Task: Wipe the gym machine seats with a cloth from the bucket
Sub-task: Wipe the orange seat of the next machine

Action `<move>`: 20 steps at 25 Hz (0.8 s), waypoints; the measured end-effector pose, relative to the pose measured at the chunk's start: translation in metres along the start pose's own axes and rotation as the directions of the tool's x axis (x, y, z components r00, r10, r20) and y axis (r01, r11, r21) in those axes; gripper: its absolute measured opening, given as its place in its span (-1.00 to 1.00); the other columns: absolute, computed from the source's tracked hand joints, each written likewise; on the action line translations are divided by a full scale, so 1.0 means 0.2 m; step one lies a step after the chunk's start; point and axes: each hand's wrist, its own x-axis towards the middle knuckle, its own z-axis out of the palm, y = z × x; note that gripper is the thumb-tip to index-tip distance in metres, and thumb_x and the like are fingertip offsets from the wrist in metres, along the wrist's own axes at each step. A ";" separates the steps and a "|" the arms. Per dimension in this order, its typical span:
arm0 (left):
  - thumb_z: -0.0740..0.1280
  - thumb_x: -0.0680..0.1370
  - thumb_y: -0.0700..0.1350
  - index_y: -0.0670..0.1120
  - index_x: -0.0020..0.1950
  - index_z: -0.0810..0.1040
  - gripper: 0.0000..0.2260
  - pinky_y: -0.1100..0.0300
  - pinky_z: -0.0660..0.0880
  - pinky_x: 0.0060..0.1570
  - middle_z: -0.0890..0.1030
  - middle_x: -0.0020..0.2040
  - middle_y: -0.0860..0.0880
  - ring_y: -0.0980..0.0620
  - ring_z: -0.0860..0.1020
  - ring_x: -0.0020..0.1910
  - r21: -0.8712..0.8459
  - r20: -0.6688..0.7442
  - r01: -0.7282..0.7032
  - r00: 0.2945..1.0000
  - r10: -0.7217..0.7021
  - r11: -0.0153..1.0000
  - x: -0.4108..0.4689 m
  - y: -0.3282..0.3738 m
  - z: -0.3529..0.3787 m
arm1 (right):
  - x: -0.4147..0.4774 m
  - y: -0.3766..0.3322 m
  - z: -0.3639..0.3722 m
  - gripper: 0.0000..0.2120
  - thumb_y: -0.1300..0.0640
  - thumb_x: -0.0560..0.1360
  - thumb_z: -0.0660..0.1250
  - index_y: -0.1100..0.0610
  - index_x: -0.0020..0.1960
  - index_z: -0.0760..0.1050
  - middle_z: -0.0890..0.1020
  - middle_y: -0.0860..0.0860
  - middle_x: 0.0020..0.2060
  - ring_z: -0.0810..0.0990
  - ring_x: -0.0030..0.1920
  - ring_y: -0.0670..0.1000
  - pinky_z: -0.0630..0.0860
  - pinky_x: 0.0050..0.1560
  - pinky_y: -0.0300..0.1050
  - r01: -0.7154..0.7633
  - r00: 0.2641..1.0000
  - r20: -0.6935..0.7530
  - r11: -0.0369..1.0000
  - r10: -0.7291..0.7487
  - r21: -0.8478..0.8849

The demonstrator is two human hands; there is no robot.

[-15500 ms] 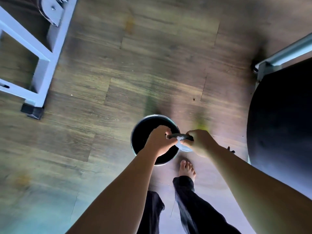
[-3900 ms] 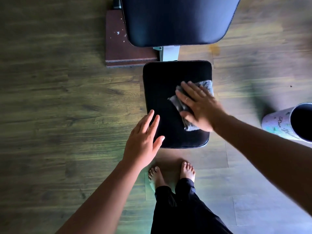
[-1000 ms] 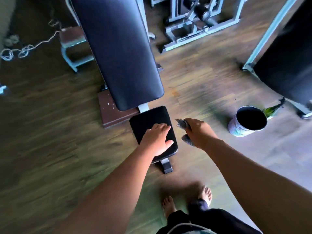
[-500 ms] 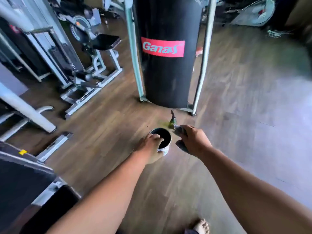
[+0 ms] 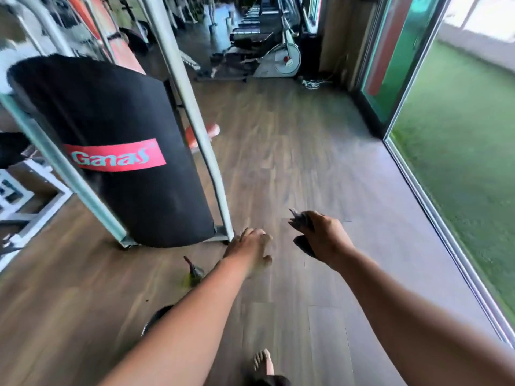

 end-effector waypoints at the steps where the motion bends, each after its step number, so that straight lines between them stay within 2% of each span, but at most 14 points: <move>1: 0.29 0.58 0.14 0.08 0.50 0.36 -0.51 -0.04 0.29 0.41 0.35 0.50 0.04 -0.04 0.25 0.51 0.011 0.003 -0.025 1.000 0.025 1.000 0.16 0.00 -0.02 | 0.13 0.05 -0.04 -0.60 -0.04 0.36 0.53 0.08 0.09 0.50 0.68 0.09 -0.05 0.66 -0.04 0.22 0.62 -0.06 0.10 -0.014 1.000 -0.018 1.000 0.014 -0.003; 5: 0.27 0.59 0.13 0.08 0.54 0.31 -0.47 -0.07 0.30 0.40 0.33 0.50 0.03 -0.05 0.22 0.51 0.044 0.058 -0.107 0.993 0.104 0.993 0.78 -0.01 -0.19 | 0.61 0.19 -0.18 -0.70 0.02 0.42 0.50 0.11 0.06 0.52 0.68 0.07 -0.07 0.66 -0.05 0.20 0.60 -0.07 0.03 -0.086 0.992 -0.085 0.996 0.088 0.024; 7: 0.26 0.58 0.11 0.06 0.53 0.33 -0.49 -0.07 0.32 0.37 0.35 0.48 0.01 -0.07 0.25 0.48 0.058 0.061 -0.127 0.990 0.124 0.990 1.01 -0.01 -0.27 | 0.81 0.22 -0.24 -0.82 0.03 0.54 0.37 0.05 0.11 0.56 0.69 0.01 -0.08 0.66 -0.05 0.11 0.53 -0.09 -0.12 -0.111 0.984 -0.132 0.993 0.116 0.044; 9: 0.26 0.58 0.10 0.06 0.53 0.33 -0.49 -0.07 0.32 0.37 0.36 0.47 0.00 -0.07 0.26 0.47 0.078 0.071 -0.140 0.988 0.135 0.987 1.28 -0.03 -0.34 | 1.05 0.27 -0.29 -0.80 0.05 0.59 0.28 0.02 0.17 0.58 0.69 -0.01 -0.06 0.66 -0.04 0.06 0.46 -0.09 -0.17 -0.134 0.979 -0.145 0.988 0.143 0.072; 11: 0.27 0.57 0.09 0.06 0.53 0.34 -0.48 -0.06 0.32 0.37 0.37 0.46 0.00 -0.07 0.27 0.46 0.071 0.073 -0.130 0.990 0.125 0.989 1.56 -0.04 -0.39 | 1.31 0.34 -0.35 -0.77 -0.02 0.50 0.34 0.03 0.12 0.57 0.70 0.02 -0.04 0.67 0.00 0.10 0.56 -0.05 -0.11 -0.138 0.983 -0.105 0.986 0.148 0.099; 13: 0.28 0.57 0.10 0.07 0.53 0.34 -0.48 -0.06 0.34 0.36 0.38 0.46 0.01 -0.06 0.28 0.45 0.074 0.059 -0.114 0.992 0.110 0.991 1.85 -0.05 -0.42 | 1.61 0.46 -0.40 -0.66 -0.10 0.36 0.39 0.07 0.03 0.51 0.71 0.04 -0.06 0.68 0.02 0.17 0.63 -0.06 0.04 -0.125 0.989 -0.059 0.984 0.133 0.124; 17: 0.28 0.57 0.14 0.08 0.52 0.35 -0.49 -0.04 0.33 0.37 0.39 0.46 0.04 -0.03 0.29 0.45 0.056 0.030 -0.030 0.999 0.028 0.998 2.40 -0.05 -0.51 | 2.20 0.61 -0.58 -0.71 0.03 0.45 0.45 0.12 0.11 0.55 0.69 0.09 -0.01 0.63 0.01 0.19 0.57 -0.05 -0.01 -0.079 0.996 -0.044 0.996 0.081 0.034; 20: 0.25 0.59 0.16 0.06 0.51 0.34 -0.49 -0.05 0.36 0.33 0.40 0.45 0.02 -0.05 0.31 0.44 0.034 0.010 0.041 0.999 -0.042 0.999 2.79 -0.04 -0.63 | 2.68 0.69 -0.72 -0.73 0.06 0.46 0.45 0.13 0.11 0.55 0.68 0.08 0.00 0.62 0.01 0.19 0.54 -0.10 -0.05 -0.031 0.999 0.011 1.000 0.031 0.003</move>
